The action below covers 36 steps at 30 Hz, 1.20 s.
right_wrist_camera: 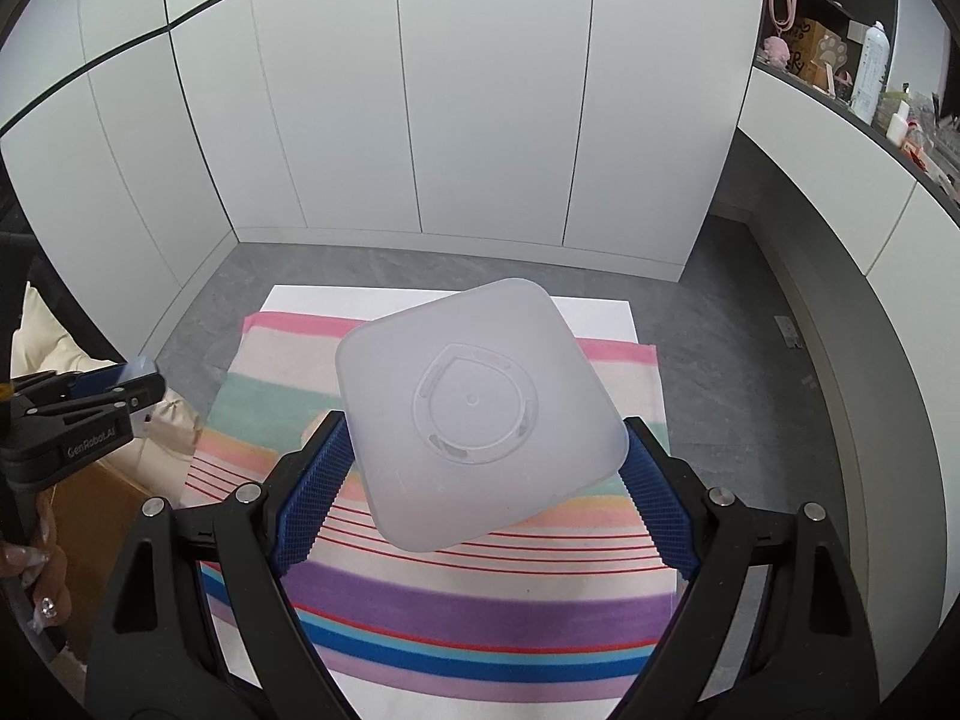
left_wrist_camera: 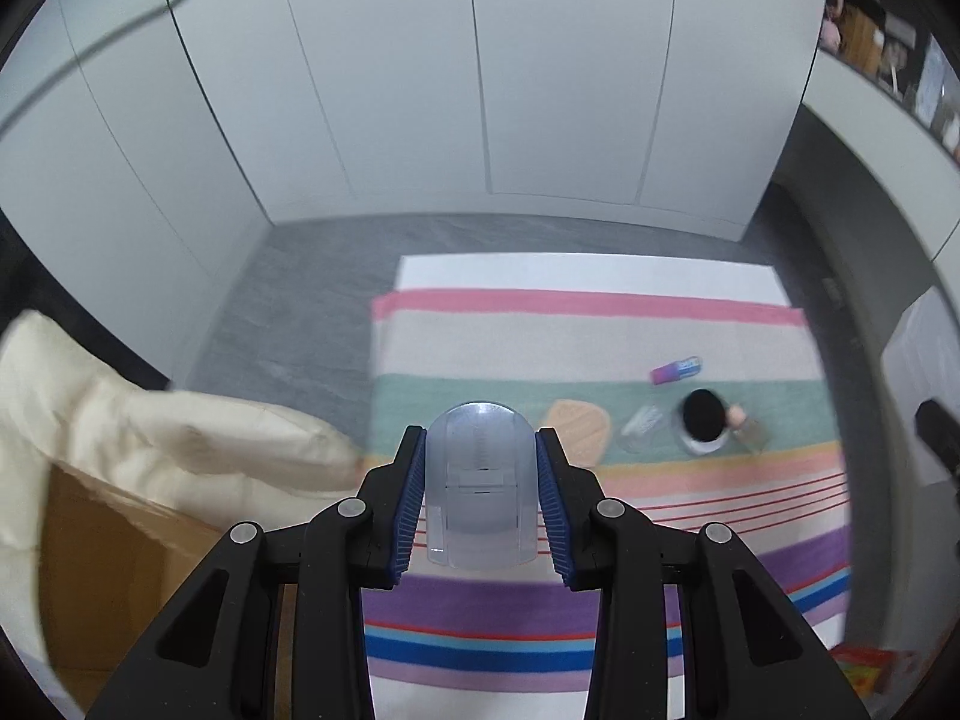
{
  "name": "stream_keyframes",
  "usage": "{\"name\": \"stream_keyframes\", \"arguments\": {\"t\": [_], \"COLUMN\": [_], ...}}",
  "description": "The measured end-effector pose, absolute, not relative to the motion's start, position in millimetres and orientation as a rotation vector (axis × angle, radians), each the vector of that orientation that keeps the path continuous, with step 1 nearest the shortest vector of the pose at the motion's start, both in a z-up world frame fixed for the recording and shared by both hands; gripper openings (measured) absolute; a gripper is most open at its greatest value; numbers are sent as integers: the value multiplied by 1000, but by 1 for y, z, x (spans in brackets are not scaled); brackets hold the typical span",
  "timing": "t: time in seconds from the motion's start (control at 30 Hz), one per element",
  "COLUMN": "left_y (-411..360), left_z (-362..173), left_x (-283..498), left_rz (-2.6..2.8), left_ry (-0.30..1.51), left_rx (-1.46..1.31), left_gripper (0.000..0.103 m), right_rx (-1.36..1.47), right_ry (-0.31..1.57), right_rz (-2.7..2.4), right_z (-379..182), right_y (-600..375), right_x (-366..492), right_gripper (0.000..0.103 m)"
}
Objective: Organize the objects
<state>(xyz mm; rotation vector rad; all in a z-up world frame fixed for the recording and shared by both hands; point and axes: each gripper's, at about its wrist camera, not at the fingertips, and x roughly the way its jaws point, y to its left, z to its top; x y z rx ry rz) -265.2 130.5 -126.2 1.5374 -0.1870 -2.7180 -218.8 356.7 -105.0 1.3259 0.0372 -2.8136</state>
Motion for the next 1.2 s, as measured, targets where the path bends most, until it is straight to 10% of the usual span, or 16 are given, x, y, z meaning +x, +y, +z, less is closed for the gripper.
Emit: {"name": "stream_keyframes", "arguments": {"t": [1.2], "left_y": [116], "left_z": [-66], "left_x": [-42], "left_rz": [-2726], "left_ry": [-229], "left_rx": [1562], "left_gripper": [37], "right_rx": [1435], "right_ry": [-19], "right_rz": [-2778], "right_z": [-84], "right_y": [369], "right_x": [-16], "right_gripper": [90]}}
